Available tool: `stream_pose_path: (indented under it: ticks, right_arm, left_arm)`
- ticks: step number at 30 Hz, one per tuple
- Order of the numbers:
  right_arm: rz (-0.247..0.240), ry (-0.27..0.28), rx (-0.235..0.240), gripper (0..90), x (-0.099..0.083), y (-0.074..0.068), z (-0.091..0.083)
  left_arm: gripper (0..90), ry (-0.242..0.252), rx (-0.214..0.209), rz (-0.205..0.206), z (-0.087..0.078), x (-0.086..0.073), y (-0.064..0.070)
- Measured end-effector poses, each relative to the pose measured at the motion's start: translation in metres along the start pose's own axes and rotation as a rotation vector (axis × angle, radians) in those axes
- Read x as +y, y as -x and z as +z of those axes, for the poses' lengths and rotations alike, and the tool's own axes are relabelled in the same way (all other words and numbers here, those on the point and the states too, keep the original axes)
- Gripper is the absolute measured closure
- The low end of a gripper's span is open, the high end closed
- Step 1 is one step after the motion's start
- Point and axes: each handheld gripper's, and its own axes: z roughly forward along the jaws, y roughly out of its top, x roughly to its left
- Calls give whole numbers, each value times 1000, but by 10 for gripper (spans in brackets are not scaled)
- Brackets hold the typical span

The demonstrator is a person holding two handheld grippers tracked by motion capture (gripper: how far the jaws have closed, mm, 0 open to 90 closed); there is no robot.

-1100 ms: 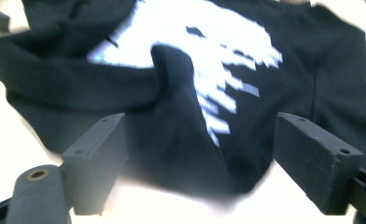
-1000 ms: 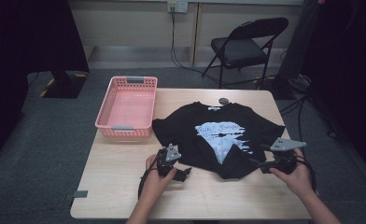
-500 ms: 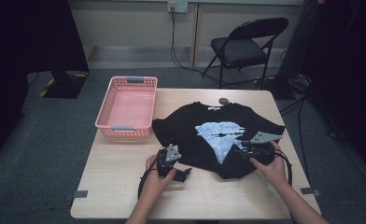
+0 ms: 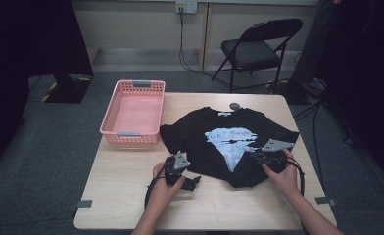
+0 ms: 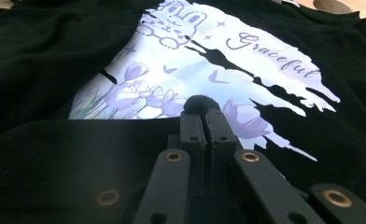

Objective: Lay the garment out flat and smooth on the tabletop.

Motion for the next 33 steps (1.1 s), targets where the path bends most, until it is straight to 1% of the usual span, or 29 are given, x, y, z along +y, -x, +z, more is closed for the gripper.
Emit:
stream_pose_path:
  ticks: [2, 5, 9, 12, 15, 18, 20, 26, 33]
  right_arm:
    - [1, 6, 2, 881, -2, 1, -4]
    - [8, 20, 16, 881, -5, 2, -12]
    - [14, 25, 33, 880, -12, 3, -24]
    - [26, 43, 43, 881, -18, 5, -35]
    - [47, 59, 51, 881, -25, 7, -47]
    - [64, 60, 55, 881, -33, 9, -57]
    - [65, 61, 47, 880, -39, 11, -64]
    - [97, 57, 53, 879, -52, 15, -75]
    - [104, 63, 63, 877, -58, 10, -85]
  left_arm:
    - [64, 0, 0, 0, 0, 0, 0]
    - [64, 0, 0, 0, 0, 0, 0]
    - [63, 0, 0, 1, 0, 0, 0]
    - [63, 0, -2, 1, 0, 0, 0]
    - [63, 0, -2, 1, 0, 0, 0]
    - [63, 0, -2, 1, 0, 0, 0]
    - [62, 0, -2, 1, 0, 0, 0]
    - [63, 0, -2, 1, 0, 0, 0]
    - [62, 0, -2, 1, 0, 0, 0]
